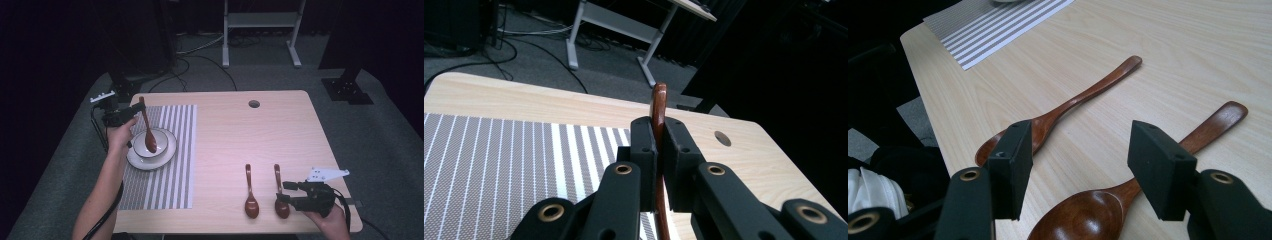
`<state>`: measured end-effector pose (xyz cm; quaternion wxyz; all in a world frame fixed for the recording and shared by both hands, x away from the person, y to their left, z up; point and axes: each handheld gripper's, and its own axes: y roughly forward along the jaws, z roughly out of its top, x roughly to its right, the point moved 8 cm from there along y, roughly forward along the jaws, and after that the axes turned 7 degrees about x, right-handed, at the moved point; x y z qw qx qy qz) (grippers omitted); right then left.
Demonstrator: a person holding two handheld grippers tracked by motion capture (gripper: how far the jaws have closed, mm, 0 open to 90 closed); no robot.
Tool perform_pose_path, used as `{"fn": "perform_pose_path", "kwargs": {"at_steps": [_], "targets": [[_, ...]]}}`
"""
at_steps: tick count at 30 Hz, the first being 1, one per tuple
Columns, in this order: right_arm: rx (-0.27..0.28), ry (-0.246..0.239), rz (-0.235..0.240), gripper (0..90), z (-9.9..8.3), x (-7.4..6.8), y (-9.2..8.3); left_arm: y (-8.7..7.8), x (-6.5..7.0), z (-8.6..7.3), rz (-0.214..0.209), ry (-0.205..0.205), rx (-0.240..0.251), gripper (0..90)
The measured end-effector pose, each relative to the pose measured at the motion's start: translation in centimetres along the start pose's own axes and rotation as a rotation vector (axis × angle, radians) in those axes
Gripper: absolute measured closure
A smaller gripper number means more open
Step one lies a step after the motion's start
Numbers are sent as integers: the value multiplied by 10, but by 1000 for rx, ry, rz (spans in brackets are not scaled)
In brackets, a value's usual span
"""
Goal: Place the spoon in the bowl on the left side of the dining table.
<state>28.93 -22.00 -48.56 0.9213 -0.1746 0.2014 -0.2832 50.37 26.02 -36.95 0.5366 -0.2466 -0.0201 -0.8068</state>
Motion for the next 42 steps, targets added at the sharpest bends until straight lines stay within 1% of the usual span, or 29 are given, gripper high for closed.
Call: {"fn": "perform_pose_path", "kwargs": {"at_steps": [4, 7, 24, 28, 32, 36, 37, 38, 42], "targets": [[0, 2, 1, 421, 0, 0, 0, 0, -7, -1, 16, -14, 4, 845], [0, 2, 1, 421, 0, 0, 0, 0, -10, -1, 25, -13, 3, 845], [4, 4, -6, 421, 0, 2, -3, 2, -31, -9, 84, -36, 3, 844], [6, 2, -5, 420, 0, 2, -3, 1, -35, -11, 91, -44, 6, 844], [4, 4, -5, 420, 0, 2, -2, 1, -39, -13, 89, -52, 11, 844], [3, 3, -5, 420, 0, 2, -2, 0, -47, -16, 109, -62, 13, 844], [3, 3, -5, 420, 0, 2, -2, 0, -47, -16, 109, -62, 13, 844], [2, 3, -5, 420, 0, 2, -2, 0, -50, -18, 113, -74, 16, 844], [1, 6, -6, 420, 0, 2, -2, 0, -53, -20, 117, -81, 18, 844]]}}
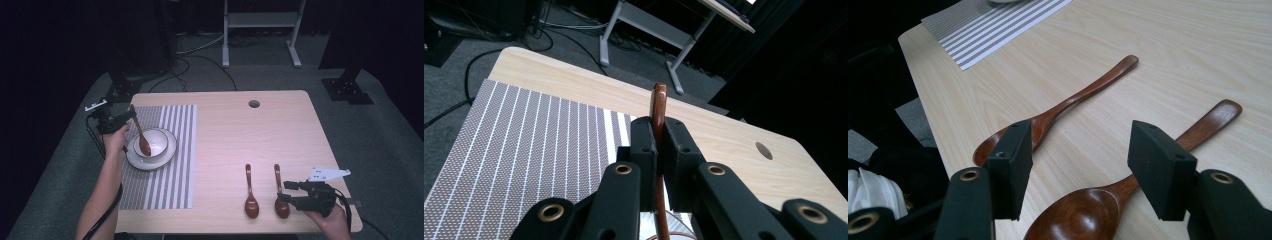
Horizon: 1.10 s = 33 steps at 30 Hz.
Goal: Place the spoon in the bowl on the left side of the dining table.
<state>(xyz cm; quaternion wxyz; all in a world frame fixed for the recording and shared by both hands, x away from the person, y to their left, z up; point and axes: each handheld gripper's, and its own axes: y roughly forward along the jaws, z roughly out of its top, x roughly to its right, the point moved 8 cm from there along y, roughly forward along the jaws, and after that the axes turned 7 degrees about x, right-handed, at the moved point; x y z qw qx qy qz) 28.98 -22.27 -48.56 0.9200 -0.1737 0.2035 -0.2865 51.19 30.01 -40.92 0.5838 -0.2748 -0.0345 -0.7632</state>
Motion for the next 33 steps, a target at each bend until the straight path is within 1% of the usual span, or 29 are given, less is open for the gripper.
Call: {"fn": "perform_pose_path", "kwargs": {"at_steps": [3, 10, 13, 16, 19, 29, 30, 33], "targets": [[1, -1, 0, 420, 0, 0, 0, 0, -2, -1, 5, 3, 0, 844], [-2, -2, 2, 420, 0, 0, 1, -1, -7, -3, 16, -11, 2, 844], [-1, -2, 1, 420, 0, 0, 1, -1, -10, -3, 13, -19, 7, 844], [-2, -1, 1, 420, 0, 0, 1, -1, -11, -5, 2, -15, 9, 844], [-1, 0, 1, 420, -1, 0, 1, 0, -12, -6, 5, -20, 9, 843], [-2, 1, 0, 420, -1, 0, 1, 1, -20, -15, 4, -51, 2, 843], [-3, 3, 0, 420, -1, 0, 1, 2, -21, -16, 2, -65, 4, 842], [-3, 0, 1, 420, -1, 0, 1, 2, -22, -17, 0, -76, 7, 843]]}}
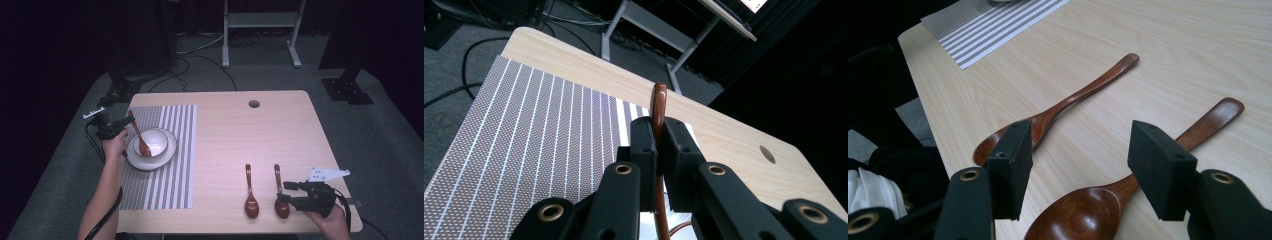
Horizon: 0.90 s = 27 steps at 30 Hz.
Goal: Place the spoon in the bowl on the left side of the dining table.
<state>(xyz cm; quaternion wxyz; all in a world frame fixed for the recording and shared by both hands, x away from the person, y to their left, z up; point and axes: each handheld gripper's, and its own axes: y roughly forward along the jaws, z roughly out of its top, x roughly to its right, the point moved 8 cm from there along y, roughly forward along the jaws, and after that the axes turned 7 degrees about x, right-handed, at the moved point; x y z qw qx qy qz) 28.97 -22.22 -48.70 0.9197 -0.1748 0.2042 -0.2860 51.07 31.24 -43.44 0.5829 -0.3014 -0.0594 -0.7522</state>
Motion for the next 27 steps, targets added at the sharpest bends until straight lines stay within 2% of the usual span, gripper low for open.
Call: {"fn": "perform_pose_path", "kwargs": {"at_steps": [9, 12, 17, 27], "targets": [[-2, 2, 2, 420, 0, -1, 1, 0, -5, -3, 7, -16, 9, 835], [-2, 3, 1, 420, 0, 0, 1, 0, -8, -4, 12, -9, -1, 826], [-3, 5, 4, 420, -1, 0, 1, 0, -10, -8, 4, -38, -1, 812], [-2, 2, 3, 420, 0, 0, 1, 0, -10, -9, 8, -26, -14, 760]]}}
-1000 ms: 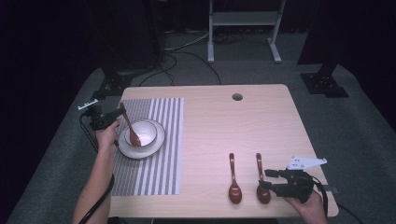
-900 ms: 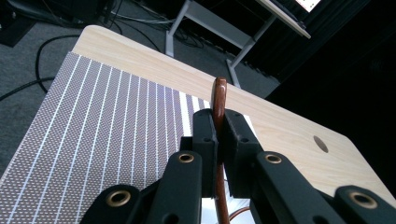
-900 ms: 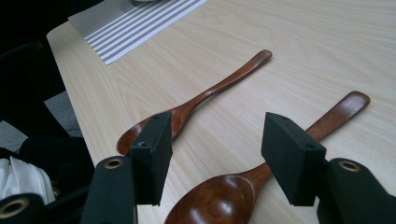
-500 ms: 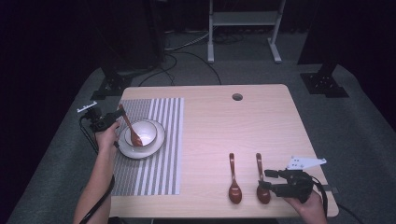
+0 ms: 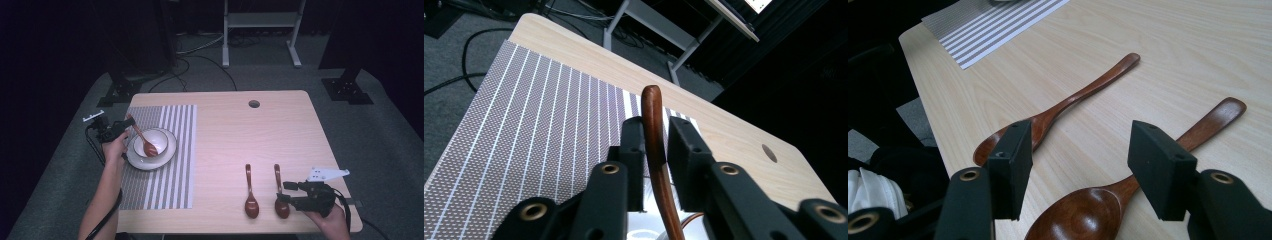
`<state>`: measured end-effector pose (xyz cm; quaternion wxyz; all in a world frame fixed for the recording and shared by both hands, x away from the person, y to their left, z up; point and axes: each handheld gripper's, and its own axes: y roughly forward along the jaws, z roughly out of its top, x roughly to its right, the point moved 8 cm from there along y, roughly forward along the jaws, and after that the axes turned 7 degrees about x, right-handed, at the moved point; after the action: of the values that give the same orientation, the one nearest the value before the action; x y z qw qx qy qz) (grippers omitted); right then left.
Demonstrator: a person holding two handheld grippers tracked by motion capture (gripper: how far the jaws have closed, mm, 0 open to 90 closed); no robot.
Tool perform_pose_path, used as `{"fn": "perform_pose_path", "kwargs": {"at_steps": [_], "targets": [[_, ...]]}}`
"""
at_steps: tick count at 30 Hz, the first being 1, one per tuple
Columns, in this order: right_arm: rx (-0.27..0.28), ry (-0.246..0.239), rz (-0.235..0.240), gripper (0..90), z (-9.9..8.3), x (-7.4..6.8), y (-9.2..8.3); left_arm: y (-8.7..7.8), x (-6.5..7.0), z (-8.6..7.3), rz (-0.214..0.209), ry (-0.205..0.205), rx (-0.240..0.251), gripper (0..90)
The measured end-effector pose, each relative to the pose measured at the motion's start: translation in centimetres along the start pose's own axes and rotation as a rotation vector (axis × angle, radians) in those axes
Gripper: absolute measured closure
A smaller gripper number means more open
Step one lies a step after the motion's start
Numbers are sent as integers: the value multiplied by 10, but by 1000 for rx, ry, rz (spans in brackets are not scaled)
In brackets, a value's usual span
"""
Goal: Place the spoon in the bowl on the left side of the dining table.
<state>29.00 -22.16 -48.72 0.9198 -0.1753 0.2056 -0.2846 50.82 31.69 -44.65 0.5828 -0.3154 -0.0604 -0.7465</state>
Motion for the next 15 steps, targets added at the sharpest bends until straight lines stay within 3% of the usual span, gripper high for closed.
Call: {"fn": "perform_pose_path", "kwargs": {"at_steps": [9, 15], "targets": [[0, -4, 0, 418, 1, -1, 0, -4, 0, -2, -21, -14, -13, 624], [-2, -4, -2, 415, 1, -1, 1, -7, 1, -5, -26, 4, -25, 553]]}}
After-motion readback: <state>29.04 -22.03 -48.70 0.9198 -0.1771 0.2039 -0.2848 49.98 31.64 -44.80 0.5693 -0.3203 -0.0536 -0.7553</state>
